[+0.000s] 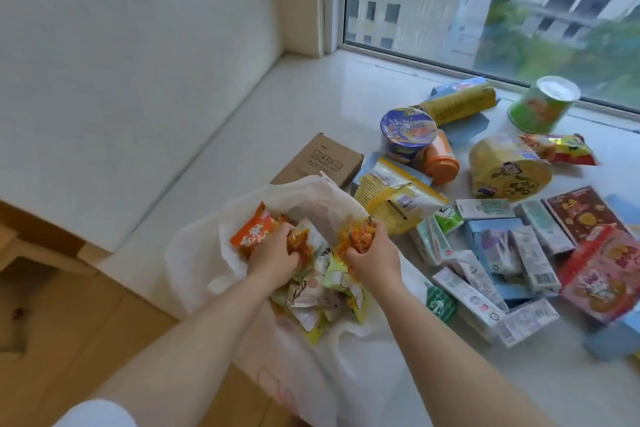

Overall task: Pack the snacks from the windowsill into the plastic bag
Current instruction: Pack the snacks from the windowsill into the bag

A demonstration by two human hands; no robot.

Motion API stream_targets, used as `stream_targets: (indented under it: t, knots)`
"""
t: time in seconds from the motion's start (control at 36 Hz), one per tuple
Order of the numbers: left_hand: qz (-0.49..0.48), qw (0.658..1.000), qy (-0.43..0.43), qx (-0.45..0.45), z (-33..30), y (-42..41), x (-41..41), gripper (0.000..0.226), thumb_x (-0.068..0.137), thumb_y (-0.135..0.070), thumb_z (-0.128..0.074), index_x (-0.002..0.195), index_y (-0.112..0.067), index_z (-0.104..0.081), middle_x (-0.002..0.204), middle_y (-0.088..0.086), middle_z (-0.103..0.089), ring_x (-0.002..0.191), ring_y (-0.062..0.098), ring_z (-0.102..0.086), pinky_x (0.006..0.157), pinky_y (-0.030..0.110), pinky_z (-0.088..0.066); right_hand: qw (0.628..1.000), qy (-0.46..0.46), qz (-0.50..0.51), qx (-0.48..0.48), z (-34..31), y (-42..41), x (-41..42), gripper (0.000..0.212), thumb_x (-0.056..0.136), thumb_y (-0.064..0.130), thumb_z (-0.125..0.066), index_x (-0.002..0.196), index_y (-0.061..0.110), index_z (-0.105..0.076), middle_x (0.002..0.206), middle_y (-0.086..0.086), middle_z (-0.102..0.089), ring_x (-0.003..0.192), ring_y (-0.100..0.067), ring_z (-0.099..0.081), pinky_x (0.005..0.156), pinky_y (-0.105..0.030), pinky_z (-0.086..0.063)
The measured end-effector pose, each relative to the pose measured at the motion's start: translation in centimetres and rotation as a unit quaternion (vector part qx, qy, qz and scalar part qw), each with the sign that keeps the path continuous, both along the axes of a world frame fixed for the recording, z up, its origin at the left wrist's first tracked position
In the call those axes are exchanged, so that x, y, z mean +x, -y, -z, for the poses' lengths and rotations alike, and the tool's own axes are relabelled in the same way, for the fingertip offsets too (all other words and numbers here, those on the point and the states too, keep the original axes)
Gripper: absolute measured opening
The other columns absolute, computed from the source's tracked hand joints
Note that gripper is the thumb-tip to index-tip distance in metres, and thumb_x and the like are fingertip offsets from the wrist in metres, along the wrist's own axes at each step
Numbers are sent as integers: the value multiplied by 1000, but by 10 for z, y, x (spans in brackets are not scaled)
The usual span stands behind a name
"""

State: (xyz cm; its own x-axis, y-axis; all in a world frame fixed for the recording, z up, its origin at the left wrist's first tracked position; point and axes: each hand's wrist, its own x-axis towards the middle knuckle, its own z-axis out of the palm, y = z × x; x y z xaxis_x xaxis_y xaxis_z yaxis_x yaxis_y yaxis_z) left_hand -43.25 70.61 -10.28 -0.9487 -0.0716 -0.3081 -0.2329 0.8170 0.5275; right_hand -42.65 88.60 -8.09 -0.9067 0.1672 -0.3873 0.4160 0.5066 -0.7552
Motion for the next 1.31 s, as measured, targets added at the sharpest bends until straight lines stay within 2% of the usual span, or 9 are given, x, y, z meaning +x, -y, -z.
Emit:
stream_targets:
  t: [0.08, 0.33, 0.53, 0.64, 0.72, 0.81, 1.06, 1.17, 1.31]
  knots:
    - [30, 998, 23, -47, 15, 13, 4, 39, 87, -22, -56, 124, -26, -45, 114, 1, -63, 98, 24, -60, 77, 36, -52, 999, 9, 8, 39, 13, 12, 3, 55, 84, 25, -66, 132, 21, -37, 110, 0, -58, 88, -17, -51, 68, -27, -46]
    - [78, 988, -18, -129, 41, 30, 9, 86, 82, -40, -69, 150, -26, -17, 143, 3, -30, 132, 21, -33, 98, 34, -44, 991, -13, -55, 120, 37, 13, 27, 74, 88, 45, -59, 148, 17, -24, 149, -3, -31, 137, -20, -29, 114, -35, -26]
    - [168, 956, -187, -152, 49, 58, 38, 66, 69, -54, -74, 114, -14, -47, 109, 9, -53, 96, 30, -59, 73, 39, -52, 864, -258, -289, 321, 48, 21, 73, 31, 76, 48, -53, 86, 20, -62, 82, 4, -59, 76, -19, -54, 67, -30, -51]
    - [282, 920, -3, -272, 51, 75, 64, 82, 76, -73, -50, 135, -18, -34, 125, 2, -49, 105, 24, -57, 84, 36, -43, 798, -136, -446, 381, 59, 24, 96, 51, 65, 61, -67, 96, 20, -63, 90, 3, -62, 88, -22, -57, 84, -33, -48]
    - [337, 874, 113, -330, 46, 79, 76, 60, 89, -37, -56, 142, -25, -30, 122, 2, -56, 109, 25, -57, 77, 35, -40, 765, -14, -473, 437, 63, 14, 106, 58, 83, 41, -60, 130, 13, -43, 123, -6, -52, 119, -28, -42, 112, -41, -21]
    - [339, 866, 137, -341, 44, 86, 87, 47, 93, -11, -40, 136, -30, -45, 117, 4, -58, 107, 28, -58, 73, 34, -41, 733, 21, -470, 492, 61, -2, 114, 35, 90, 13, -47, 125, 8, -47, 118, -10, -61, 117, -29, -48, 107, -38, -23]
    - [201, 941, -154, -224, -10, 118, 102, 11, 81, -11, -64, 71, -13, -68, 76, 3, -47, 59, 21, -41, 49, 19, -15, 699, 35, -425, 574, 23, -72, 116, 29, 93, 11, -43, 106, 18, -68, 104, -1, -67, 101, -21, -56, 91, -31, -33]
    - [153, 925, -252, -241, -27, 124, 113, 24, 72, -16, -49, 59, -11, -68, 78, 8, -56, 68, 29, -52, 53, 27, -38, 705, 36, -383, 596, 1, -83, 111, 28, 90, 15, -45, 106, 22, -67, 106, 1, -68, 102, -20, -58, 96, -33, -33]
    - [133, 900, -46, -413, -34, 118, 120, 28, 85, -17, -52, 103, -27, -72, 125, -3, -54, 116, 21, -44, 91, 40, -33, 751, 70, -382, 534, -13, -71, 109, 25, 87, 22, -45, 105, 20, -63, 106, 0, -66, 97, -19, -63, 78, -29, -40]
